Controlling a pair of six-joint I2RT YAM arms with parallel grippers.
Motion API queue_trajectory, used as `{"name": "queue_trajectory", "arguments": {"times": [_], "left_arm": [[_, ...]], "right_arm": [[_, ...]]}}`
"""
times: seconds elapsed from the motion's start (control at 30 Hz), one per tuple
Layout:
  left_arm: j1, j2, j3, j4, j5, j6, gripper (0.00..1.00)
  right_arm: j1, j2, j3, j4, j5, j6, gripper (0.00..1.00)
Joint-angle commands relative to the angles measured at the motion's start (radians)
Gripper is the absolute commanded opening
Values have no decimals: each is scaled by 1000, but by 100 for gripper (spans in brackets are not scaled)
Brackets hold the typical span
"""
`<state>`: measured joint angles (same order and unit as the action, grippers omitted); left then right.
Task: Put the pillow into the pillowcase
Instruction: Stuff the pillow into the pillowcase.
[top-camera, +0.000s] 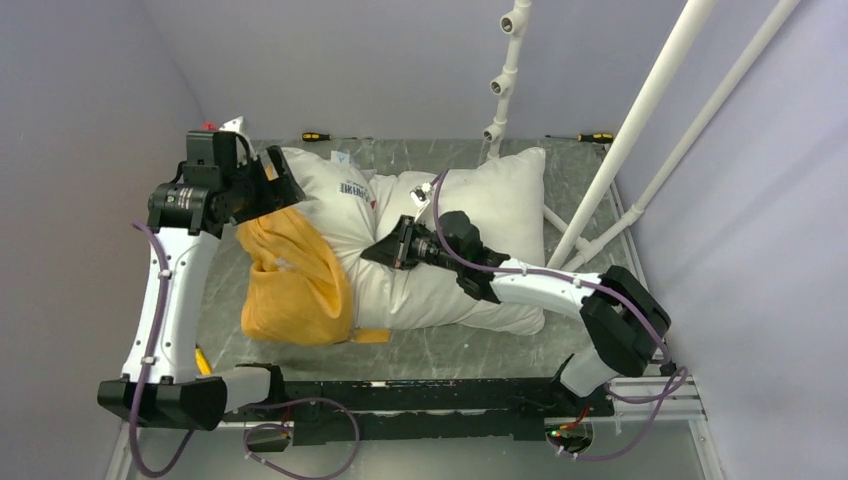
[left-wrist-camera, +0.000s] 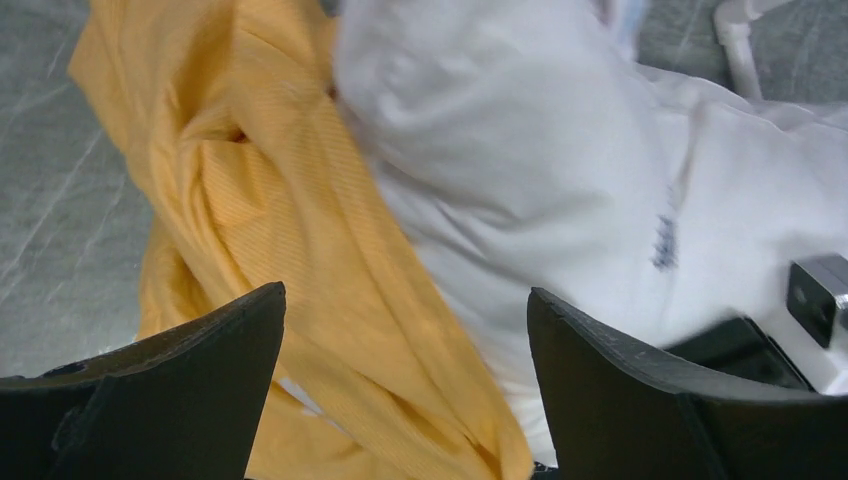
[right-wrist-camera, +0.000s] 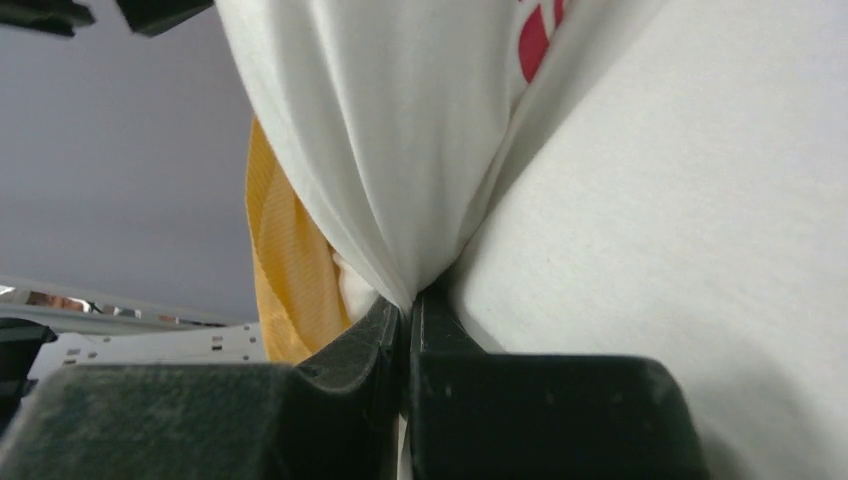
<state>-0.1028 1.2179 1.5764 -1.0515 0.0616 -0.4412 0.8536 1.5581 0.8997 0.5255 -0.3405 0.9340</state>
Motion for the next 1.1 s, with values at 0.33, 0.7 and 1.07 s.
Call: {"name": "queue_trajectory", "arguments": {"times": [0.33,0.7,1.07], "left_arm": [[245,-10,-179,178,408,-6,71],[272,-51,-314,228,441,-13,0],[331,-90,-116,25,198,71,0]], "right_arm": [[62,-90,-177,-80,55,20,0],[60,-104,-143,-120,80,5,0],[58,-136,-121,-180,97,-26,0]]}}
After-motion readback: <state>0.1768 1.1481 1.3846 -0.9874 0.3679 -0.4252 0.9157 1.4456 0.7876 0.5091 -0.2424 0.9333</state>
